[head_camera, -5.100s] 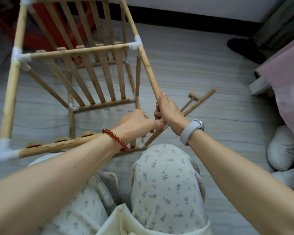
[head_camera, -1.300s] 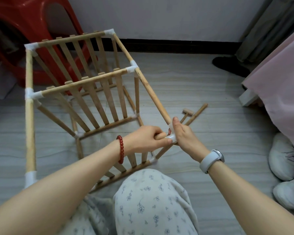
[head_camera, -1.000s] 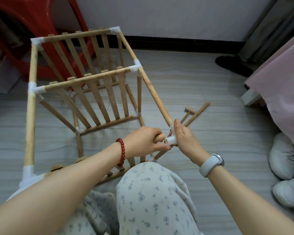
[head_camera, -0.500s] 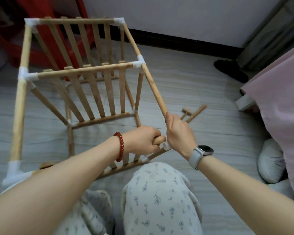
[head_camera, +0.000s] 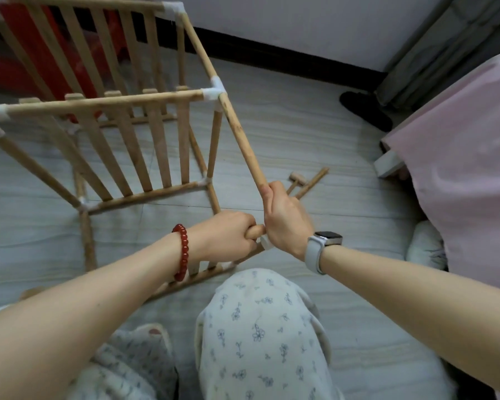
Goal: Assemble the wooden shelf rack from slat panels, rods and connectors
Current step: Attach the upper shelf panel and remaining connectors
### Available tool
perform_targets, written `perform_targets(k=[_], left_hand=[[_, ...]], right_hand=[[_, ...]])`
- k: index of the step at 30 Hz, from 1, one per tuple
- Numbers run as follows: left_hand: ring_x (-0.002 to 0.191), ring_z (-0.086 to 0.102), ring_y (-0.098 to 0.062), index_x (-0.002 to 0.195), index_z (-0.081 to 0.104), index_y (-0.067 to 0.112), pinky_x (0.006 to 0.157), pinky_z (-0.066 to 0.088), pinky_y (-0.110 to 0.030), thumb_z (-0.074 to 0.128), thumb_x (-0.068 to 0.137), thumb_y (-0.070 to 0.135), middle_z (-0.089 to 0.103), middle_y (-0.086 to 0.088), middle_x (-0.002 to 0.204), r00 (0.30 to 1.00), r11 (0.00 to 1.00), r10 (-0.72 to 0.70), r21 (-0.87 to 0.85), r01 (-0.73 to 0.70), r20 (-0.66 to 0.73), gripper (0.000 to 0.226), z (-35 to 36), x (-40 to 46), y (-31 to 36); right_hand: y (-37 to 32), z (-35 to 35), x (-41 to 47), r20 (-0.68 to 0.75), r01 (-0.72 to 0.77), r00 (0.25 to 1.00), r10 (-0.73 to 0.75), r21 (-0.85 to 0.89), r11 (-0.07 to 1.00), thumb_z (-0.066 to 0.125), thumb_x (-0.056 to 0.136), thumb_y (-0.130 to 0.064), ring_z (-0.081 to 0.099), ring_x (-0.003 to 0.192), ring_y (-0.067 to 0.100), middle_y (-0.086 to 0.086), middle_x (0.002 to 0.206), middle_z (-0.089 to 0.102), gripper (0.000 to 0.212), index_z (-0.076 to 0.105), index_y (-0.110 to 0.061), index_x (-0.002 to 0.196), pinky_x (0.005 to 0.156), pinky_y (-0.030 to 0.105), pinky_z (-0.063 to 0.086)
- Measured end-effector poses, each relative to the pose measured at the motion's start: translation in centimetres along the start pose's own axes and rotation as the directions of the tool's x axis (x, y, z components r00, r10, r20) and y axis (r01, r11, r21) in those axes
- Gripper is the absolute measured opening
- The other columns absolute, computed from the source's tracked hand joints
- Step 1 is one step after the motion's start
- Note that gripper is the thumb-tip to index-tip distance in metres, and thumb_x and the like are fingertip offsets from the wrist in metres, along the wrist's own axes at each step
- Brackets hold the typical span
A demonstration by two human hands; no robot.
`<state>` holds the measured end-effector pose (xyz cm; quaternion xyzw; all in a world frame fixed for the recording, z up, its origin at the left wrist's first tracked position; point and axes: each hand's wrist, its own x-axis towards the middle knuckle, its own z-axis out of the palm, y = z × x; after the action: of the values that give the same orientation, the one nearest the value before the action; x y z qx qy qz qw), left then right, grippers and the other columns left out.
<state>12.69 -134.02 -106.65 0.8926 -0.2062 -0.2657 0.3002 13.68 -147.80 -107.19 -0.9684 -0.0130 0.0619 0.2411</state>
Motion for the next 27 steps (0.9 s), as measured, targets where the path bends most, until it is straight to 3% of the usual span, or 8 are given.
perform_targets(k=[4,8,11,13,17,21,24,27], left_hand=[[0.069,0.051,-0.016,0.078,0.052,0.012,0.054,0.034,-0.022,0.059,0.087,0.039,0.054,0.001,0.071,1.0,1.0,0.012,0.006,-0.012,-0.019,0.03,0.0,-0.6,0.4],[0.057,0.044,-0.004,0.067,0.045,0.024,0.05,0.03,-0.025,0.048,0.074,0.076,0.047,0.012,0.06,0.986,0.982,0.008,0.187,0.024,-0.167,0.053,0.4,-1.1,0.8],[0.055,0.041,-0.009,0.069,0.039,0.026,0.049,0.025,-0.026,0.044,0.076,0.078,0.037,0.014,0.057,0.954,0.951,0.086,0.308,0.007,-0.286,0.052,1.3,-1.1,1.2],[0.054,0.039,-0.006,0.066,0.037,0.026,0.048,0.025,-0.024,0.048,0.077,0.074,0.038,0.014,0.057,0.951,0.968,0.071,0.249,0.006,-0.301,0.05,1.3,-1.0,1.1],[0.053,0.046,-0.007,0.06,0.044,0.019,0.047,0.032,-0.025,0.054,0.072,0.074,0.049,0.008,0.054,0.951,0.99,-0.019,0.128,0.061,-0.308,0.057,1.3,-0.7,0.6],[0.048,0.041,-0.006,0.055,0.039,0.021,0.047,0.029,-0.025,0.055,0.073,0.072,0.041,0.009,0.048,0.943,0.992,0.005,0.121,0.037,-0.333,0.056,1.5,-0.7,0.5],[0.047,0.039,-0.005,0.055,0.035,0.024,0.048,0.03,-0.024,0.054,0.074,0.07,0.042,0.009,0.048,0.939,0.989,0.03,0.148,0.022,-0.343,0.053,1.9,-0.7,0.5],[0.042,0.032,-0.006,0.051,0.029,0.024,0.045,0.023,-0.021,0.047,0.071,0.072,0.035,0.006,0.043,0.913,0.977,0.058,0.212,0.032,-0.404,0.055,2.1,-0.8,0.5]], right_hand=[[0.3,-1.3,0.3,0.123,-0.047,0.992,0.037,0.075,0.996,0.018,0.1,-0.044,0.056,0.07,0.026,0.003,0.072,0.057,0.044,0.048,-0.013,0.099,0.067,0.041,0.045],[0.4,-2.3,0.5,0.382,-0.241,0.921,0.073,0.413,0.878,0.03,0.1,-0.042,0.048,0.062,0.011,-0.004,0.068,0.053,0.04,0.057,-0.017,0.086,0.054,0.023,0.04],[0.9,-3.9,1.0,0.532,-0.343,0.846,0.035,0.493,0.8,0.04,0.099,-0.04,0.052,0.074,0.011,-0.002,0.078,0.056,0.035,0.063,-0.017,0.088,0.057,0.021,0.044],[1.0,-4.2,1.1,0.564,-0.342,0.826,0.008,0.49,0.802,0.04,0.099,-0.038,0.053,0.076,0.011,0.0,0.081,0.054,0.033,0.062,-0.014,0.091,0.059,0.022,0.046],[0.9,-4.0,1.1,0.569,-0.301,0.822,-0.032,0.481,0.823,0.037,0.1,-0.037,0.049,0.071,0.009,0.0,0.081,0.051,0.034,0.057,-0.013,0.087,0.06,0.022,0.045],[0.8,-3.9,0.8,0.535,-0.285,0.844,-0.021,0.483,0.828,0.036,0.1,-0.037,0.052,0.072,0.008,-0.001,0.08,0.054,0.034,0.057,-0.014,0.088,0.059,0.02,0.044],[0.8,-2.7,-0.2,0.419,-0.215,0.908,-0.007,0.48,0.851,0.038,0.099,-0.038,0.051,0.065,0.009,-0.005,0.072,0.057,0.031,0.058,-0.016,0.088,0.053,0.017,0.04],[1.0,-1.0,-1.1,0.252,-0.115,0.968,-0.007,0.464,0.878,0.042,0.097,-0.039,0.051,0.063,0.007,-0.008,0.067,0.057,0.026,0.055,-0.017,0.089,0.058,0.02,0.04]])
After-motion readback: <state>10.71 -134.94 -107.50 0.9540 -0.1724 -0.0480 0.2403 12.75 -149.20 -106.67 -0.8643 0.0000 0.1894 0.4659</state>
